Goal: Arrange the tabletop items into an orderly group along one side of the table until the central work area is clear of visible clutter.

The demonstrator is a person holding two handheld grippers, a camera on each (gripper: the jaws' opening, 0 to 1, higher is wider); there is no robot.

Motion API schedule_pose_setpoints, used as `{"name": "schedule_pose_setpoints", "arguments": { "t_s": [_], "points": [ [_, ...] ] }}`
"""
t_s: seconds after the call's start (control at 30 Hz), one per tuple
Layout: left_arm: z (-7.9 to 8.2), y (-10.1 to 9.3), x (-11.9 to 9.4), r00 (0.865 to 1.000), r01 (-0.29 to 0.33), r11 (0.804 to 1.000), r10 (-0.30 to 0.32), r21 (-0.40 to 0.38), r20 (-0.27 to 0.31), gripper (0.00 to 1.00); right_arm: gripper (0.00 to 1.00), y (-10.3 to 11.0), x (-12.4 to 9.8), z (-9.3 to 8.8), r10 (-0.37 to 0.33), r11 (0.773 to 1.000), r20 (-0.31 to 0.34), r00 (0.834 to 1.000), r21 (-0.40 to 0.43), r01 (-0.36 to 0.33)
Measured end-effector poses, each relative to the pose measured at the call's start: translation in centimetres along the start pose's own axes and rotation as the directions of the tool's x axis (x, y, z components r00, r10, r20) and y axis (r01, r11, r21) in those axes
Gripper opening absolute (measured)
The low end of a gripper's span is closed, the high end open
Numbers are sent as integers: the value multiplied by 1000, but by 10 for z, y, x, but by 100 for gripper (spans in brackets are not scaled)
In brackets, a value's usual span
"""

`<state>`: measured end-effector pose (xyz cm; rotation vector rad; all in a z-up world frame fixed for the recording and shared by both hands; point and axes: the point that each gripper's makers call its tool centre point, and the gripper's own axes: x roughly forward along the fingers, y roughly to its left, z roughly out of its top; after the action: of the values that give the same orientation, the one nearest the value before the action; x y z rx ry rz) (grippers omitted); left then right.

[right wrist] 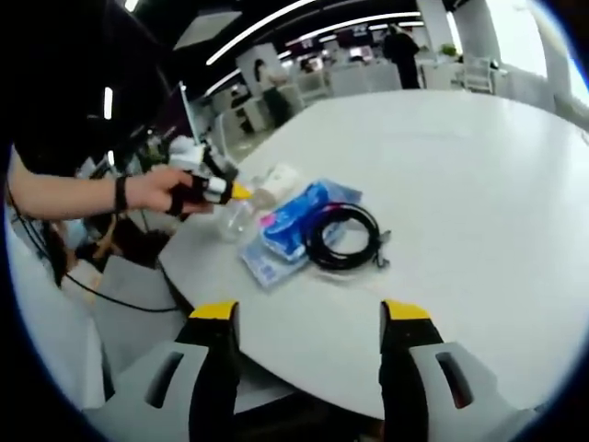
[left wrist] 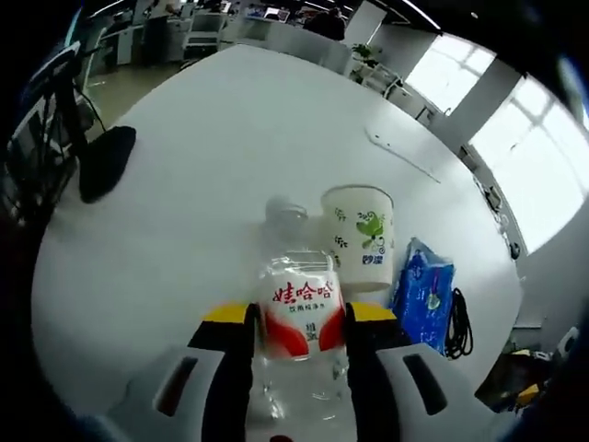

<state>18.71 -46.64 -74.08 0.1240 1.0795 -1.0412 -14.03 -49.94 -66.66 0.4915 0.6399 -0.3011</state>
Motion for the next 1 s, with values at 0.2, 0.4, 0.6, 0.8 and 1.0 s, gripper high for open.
{"name": "schedule_pose_setpoints", "arguments": {
  "t_s": [0.2, 0.4, 0.6, 0.8, 1.0],
  "points": [
    [-7, 4, -9, 1000, -12, 999, 12, 46, 7, 36, 59, 1, 1, -2, 6, 1000, -11, 1000, -3, -6],
    [-22, 9, -22, 1000, -20, 999, 19, 50, 21, 35, 59, 5, 4, -2, 15, 1000, -15, 1000, -5, -15],
    [-39, 13, -34, 999, -28, 998, 27, 60, 21, 35, 59, 12, 9, -3, 33, 999, -22, 999, -15, -33],
    [-54, 15, -45, 999, -29, 997, 28, 77, 17, 36, 58, 20, 13, -4, 50, 998, -34, 998, -26, -51],
    [-64, 18, -53, 999, -34, 996, 34, 81, 8, 36, 58, 25, 15, -4, 58, 998, -29, 998, -30, -59]
  ]
}}
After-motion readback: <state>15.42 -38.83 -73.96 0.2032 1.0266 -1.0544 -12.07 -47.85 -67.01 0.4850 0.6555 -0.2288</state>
